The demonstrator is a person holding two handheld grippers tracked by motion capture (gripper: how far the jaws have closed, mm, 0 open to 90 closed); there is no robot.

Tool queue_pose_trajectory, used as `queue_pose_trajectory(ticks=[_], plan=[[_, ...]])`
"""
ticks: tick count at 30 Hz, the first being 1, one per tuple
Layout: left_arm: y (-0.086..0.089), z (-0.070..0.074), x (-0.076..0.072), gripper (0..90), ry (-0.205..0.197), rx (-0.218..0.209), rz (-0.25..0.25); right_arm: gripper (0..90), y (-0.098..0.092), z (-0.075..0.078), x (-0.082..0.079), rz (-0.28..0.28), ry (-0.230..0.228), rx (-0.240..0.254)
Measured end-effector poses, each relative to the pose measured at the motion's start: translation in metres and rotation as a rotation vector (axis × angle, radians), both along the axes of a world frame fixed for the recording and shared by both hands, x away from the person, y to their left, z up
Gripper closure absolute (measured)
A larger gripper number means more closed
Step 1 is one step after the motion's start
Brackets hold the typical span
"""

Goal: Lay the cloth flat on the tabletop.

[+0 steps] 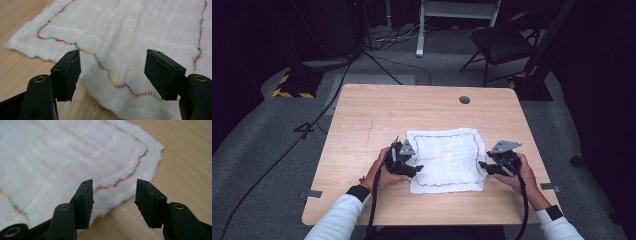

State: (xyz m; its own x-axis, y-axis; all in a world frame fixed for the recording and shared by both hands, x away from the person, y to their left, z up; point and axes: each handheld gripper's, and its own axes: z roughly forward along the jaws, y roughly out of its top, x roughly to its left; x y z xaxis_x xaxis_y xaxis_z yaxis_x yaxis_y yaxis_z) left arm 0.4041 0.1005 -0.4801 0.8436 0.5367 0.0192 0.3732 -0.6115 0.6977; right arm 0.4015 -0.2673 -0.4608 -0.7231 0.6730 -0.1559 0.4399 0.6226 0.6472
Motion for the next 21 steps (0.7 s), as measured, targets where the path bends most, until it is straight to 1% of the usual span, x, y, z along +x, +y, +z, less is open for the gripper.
queue_pose_trajectory(ticks=[1,2,4,5,6,7,9,10,11,12,13,14,15,16,17,18,19,20,21], plan=[[-0.002,-0.001,-0.001,29.5,0.006,0.012,-0.014,46.2,0.000,-0.004,-0.005,0.009,0.010,-0.009],[-0.004,-0.002,-0.004,29.5,0.007,0.015,-0.016,46.2,0.000,-0.004,-0.005,0.009,0.010,-0.009],[-0.005,-0.002,-0.009,28.8,0.012,0.022,-0.040,45.1,-0.002,-0.010,-0.011,0.017,0.019,-0.043],[-0.005,-0.002,-0.012,28.2,0.013,0.029,-0.047,44.7,-0.004,-0.012,-0.014,0.012,0.017,-0.063],[-0.006,-0.002,-0.015,26.4,0.015,0.026,-0.059,43.7,-0.010,-0.015,-0.017,0.007,0.040,-0.065],[-0.006,-0.002,-0.019,26.4,0.012,0.030,-0.058,42.6,-0.014,-0.016,-0.019,0.003,0.045,-0.076],[-0.008,-0.002,-0.024,26.4,0.017,0.042,-0.059,41.9,-0.017,-0.017,-0.021,-0.005,0.046,-0.079],[-0.009,-0.003,-0.028,26.3,0.014,0.052,-0.068,41.9,-0.021,-0.017,-0.022,-0.007,0.046,-0.072],[-0.010,-0.004,-0.031,26.3,0.007,0.073,-0.073,41.8,-0.025,-0.017,-0.024,-0.012,0.049,-0.073],[-0.011,-0.006,-0.033,25.2,-0.007,0.102,-0.078,42.8,-0.031,-0.018,-0.028,-0.024,0.037,-0.067],[-0.012,-0.007,-0.036,25.2,-0.023,0.132,-0.077,42.8,-0.031,-0.018,-0.028,-0.024,0.037,-0.067],[-0.010,-0.008,-0.037,24.5,-0.024,0.131,-0.075,42.8,-0.032,-0.018,-0.031,-0.022,0.026,-0.072],[-0.009,-0.007,-0.037,24.6,-0.016,0.125,-0.074,42.5,-0.032,-0.017,-0.035,-0.021,0.014,-0.083],[-0.008,-0.007,-0.037,24.2,-0.015,0.117,-0.064,42.4,-0.032,-0.017,-0.037,-0.014,0.009,-0.074],[-0.006,-0.007,-0.037,24.1,-0.011,0.108,-0.062,42.2,-0.031,-0.016,-0.039,-0.008,0.006,-0.069],[-0.005,-0.007,-0.037,24.1,0.002,0.100,-0.062,42.2,-0.031,-0.016,-0.039,-0.008,0.006,-0.069],[-0.004,-0.008,-0.038,24.0,0.017,0.102,-0.057,42.0,-0.030,-0.014,-0.041,0.020,-0.002,-0.061],[-0.004,-0.009,-0.038,23.9,0.016,0.111,-0.053,41.9,-0.029,-0.015,-0.042,0.025,0.007,-0.064],[-0.003,-0.010,-0.039,23.9,0.015,0.106,-0.050,41.9,-0.029,-0.015,-0.042,0.025,0.007,-0.064]])
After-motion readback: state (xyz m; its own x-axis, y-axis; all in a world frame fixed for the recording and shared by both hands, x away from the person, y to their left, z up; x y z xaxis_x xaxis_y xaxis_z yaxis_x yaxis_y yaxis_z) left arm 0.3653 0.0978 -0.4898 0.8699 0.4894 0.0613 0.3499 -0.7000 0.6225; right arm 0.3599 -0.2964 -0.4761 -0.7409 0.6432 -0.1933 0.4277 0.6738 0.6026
